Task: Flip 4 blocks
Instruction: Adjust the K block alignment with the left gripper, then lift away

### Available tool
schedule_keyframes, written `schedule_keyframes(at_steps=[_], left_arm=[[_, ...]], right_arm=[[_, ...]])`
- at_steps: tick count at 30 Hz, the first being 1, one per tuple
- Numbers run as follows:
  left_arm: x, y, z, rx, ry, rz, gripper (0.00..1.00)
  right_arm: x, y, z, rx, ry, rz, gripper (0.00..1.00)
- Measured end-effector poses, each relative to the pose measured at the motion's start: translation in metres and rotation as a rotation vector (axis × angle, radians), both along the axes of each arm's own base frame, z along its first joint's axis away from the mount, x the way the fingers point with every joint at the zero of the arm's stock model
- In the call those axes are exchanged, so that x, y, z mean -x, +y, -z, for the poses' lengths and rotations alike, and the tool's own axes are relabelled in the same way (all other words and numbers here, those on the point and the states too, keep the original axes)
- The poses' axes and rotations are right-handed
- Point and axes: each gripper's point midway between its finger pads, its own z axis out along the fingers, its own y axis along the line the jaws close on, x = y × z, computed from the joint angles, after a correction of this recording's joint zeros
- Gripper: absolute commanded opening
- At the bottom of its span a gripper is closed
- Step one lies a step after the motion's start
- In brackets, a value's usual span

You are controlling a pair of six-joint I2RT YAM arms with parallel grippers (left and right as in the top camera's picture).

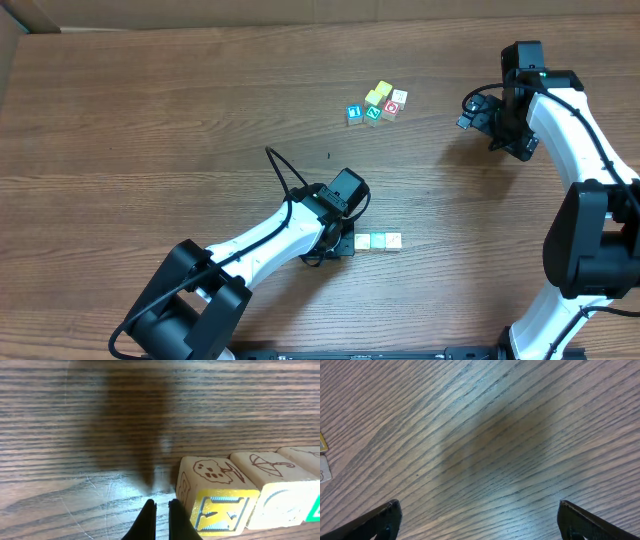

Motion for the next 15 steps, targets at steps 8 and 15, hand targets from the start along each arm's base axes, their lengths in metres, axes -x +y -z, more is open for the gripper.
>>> schedule_keyframes(at_steps=[8,15], left_arm=[[0.0021,-0.0033,-0.0003,0.019,0.013,0.0,0.04],[-0.0019,0.0012,-0.0003,0.018,0.013,-0.02,0.04]], right_arm=[[0.0001,0.0,0.0,0.0,0.0,0.0,1.0],[-0.0001,0.0,0.0,0.0,0.0,0.0,1.0]])
